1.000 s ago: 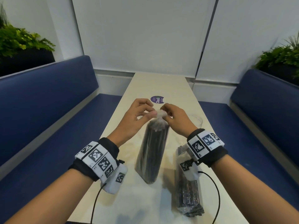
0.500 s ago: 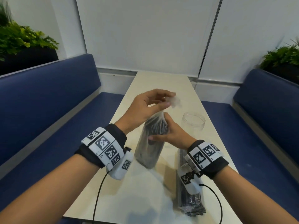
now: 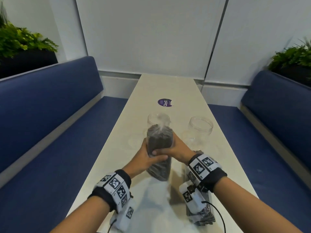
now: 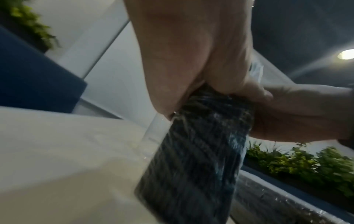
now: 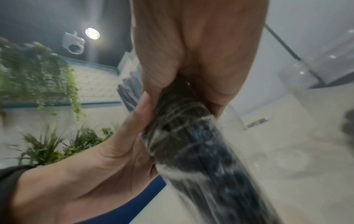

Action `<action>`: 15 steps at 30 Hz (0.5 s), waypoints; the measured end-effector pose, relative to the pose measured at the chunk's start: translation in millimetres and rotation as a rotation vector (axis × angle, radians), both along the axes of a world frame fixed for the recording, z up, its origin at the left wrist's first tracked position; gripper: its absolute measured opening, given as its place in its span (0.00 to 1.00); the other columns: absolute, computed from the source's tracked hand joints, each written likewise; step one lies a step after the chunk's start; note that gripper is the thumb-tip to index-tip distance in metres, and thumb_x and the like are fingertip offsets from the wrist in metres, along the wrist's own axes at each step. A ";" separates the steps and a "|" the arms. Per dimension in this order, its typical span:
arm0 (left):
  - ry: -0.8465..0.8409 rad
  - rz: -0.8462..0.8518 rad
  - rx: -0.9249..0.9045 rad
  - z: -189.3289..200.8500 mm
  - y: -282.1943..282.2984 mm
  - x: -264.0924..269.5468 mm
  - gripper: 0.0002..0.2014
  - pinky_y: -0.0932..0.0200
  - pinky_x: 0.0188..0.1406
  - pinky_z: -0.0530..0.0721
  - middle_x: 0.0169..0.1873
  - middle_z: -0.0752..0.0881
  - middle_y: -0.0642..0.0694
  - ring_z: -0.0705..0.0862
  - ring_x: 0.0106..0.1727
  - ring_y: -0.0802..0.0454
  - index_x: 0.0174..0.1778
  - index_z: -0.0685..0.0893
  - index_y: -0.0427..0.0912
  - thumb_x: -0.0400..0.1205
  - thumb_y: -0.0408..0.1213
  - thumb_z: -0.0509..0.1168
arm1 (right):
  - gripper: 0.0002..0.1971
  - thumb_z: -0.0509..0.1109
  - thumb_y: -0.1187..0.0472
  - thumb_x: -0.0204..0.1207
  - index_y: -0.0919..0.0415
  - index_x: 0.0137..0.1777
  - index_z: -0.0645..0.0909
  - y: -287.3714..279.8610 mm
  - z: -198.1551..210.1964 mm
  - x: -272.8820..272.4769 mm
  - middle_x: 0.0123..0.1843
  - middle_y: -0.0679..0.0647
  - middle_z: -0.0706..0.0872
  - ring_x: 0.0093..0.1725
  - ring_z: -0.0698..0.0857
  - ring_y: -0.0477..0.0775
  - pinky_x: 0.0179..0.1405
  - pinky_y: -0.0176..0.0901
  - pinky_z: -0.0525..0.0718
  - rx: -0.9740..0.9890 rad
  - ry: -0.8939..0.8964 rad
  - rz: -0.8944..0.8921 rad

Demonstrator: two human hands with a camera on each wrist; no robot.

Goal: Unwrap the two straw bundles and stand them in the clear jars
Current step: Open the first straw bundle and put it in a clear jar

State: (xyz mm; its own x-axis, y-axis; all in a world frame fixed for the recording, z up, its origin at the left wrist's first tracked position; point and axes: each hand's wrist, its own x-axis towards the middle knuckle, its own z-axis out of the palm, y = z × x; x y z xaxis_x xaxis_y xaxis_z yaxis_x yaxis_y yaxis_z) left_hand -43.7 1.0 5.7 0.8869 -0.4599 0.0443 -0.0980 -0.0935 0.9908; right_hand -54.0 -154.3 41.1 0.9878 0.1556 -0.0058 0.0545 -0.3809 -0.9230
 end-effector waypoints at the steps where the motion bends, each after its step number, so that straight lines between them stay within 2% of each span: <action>1: 0.010 -0.010 0.031 -8.5 0.7 0.3 0.45 0.66 0.58 0.83 0.65 0.80 0.49 0.81 0.67 0.54 0.72 0.64 0.47 0.62 0.43 0.81 | 0.47 0.86 0.50 0.47 0.51 0.68 0.69 -1.1 -6.5 -0.9 0.63 0.51 0.85 0.64 0.83 0.52 0.67 0.58 0.80 -0.025 0.035 0.014; 2: 0.015 -0.033 0.085 -16.2 3.1 1.0 0.46 0.67 0.58 0.83 0.65 0.79 0.48 0.80 0.67 0.52 0.73 0.64 0.46 0.61 0.44 0.81 | 0.47 0.86 0.49 0.46 0.51 0.69 0.70 -3.3 -16.0 1.0 0.64 0.51 0.84 0.64 0.83 0.52 0.67 0.59 0.81 -0.072 0.073 0.045; 3: 0.015 -0.072 0.151 -18.3 5.0 -0.3 0.47 0.72 0.55 0.82 0.66 0.78 0.48 0.79 0.67 0.52 0.73 0.62 0.44 0.61 0.42 0.81 | 0.47 0.85 0.49 0.46 0.53 0.69 0.70 -5.6 -23.3 3.2 0.63 0.51 0.84 0.64 0.82 0.54 0.66 0.60 0.81 -0.109 0.114 0.087; 5: 0.027 -0.157 0.242 -15.9 9.3 -1.4 0.46 0.81 0.48 0.79 0.64 0.75 0.49 0.78 0.66 0.53 0.74 0.59 0.41 0.66 0.34 0.80 | 0.50 0.86 0.48 0.45 0.58 0.69 0.68 -4.8 -22.6 -2.5 0.63 0.53 0.83 0.65 0.81 0.58 0.64 0.59 0.82 -0.142 0.168 0.132; 6: 0.027 -0.192 0.228 -9.1 11.1 -1.6 0.45 0.81 0.46 0.79 0.63 0.75 0.51 0.78 0.65 0.55 0.75 0.57 0.41 0.68 0.29 0.78 | 0.52 0.86 0.49 0.45 0.58 0.70 0.64 -3.5 -14.5 -7.0 0.64 0.53 0.81 0.67 0.80 0.58 0.65 0.58 0.82 -0.147 0.172 0.118; 8: 0.012 -0.190 0.153 9.1 15.3 1.3 0.51 0.80 0.47 0.80 0.62 0.72 0.61 0.78 0.64 0.64 0.78 0.51 0.48 0.67 0.25 0.78 | 0.53 0.85 0.58 0.54 0.56 0.75 0.54 -4.2 3.0 -10.5 0.67 0.50 0.75 0.69 0.75 0.53 0.70 0.51 0.77 -0.105 0.153 0.063; 9: -0.022 -0.154 0.114 18.4 15.9 3.7 0.56 0.80 0.47 0.80 0.62 0.70 0.66 0.76 0.62 0.71 0.79 0.46 0.53 0.66 0.24 0.78 | 0.51 0.83 0.63 0.58 0.55 0.75 0.53 -3.9 13.0 -12.2 0.68 0.51 0.74 0.69 0.74 0.52 0.71 0.49 0.75 -0.051 0.130 0.046; 11: -0.103 -0.097 0.025 30.0 11.3 7.1 0.63 0.79 0.47 0.80 0.62 0.66 0.74 0.78 0.57 0.80 0.80 0.38 0.60 0.65 0.23 0.78 | 0.48 0.82 0.64 0.59 0.54 0.74 0.56 -0.3 28.3 -13.8 0.69 0.54 0.76 0.68 0.77 0.52 0.70 0.48 0.76 0.061 0.055 0.019; 12: -0.138 -0.070 -0.003 28.7 7.2 9.1 0.63 0.76 0.49 0.81 0.62 0.67 0.74 0.79 0.58 0.79 0.79 0.39 0.63 0.65 0.22 0.78 | 0.44 0.82 0.65 0.59 0.56 0.72 0.60 3.5 31.6 -13.9 0.67 0.57 0.79 0.66 0.80 0.53 0.69 0.48 0.78 0.109 0.028 -0.009; 13: -0.171 -0.051 -0.016 29.2 1.3 7.8 0.61 0.74 0.51 0.82 0.63 0.69 0.72 0.80 0.61 0.73 0.78 0.44 0.66 0.64 0.22 0.78 | 0.40 0.81 0.68 0.60 0.58 0.69 0.64 6.4 30.7 -13.1 0.65 0.59 0.81 0.64 0.82 0.53 0.66 0.46 0.80 0.166 0.013 -0.031; 15: -0.204 0.017 0.030 18.6 -7.5 7.1 0.46 0.77 0.51 0.80 0.60 0.75 0.64 0.80 0.62 0.64 0.67 0.62 0.67 0.64 0.26 0.78 | 0.30 0.80 0.71 0.60 0.58 0.61 0.74 11.5 20.8 -12.9 0.59 0.59 0.85 0.59 0.85 0.52 0.62 0.39 0.83 0.161 0.012 -0.071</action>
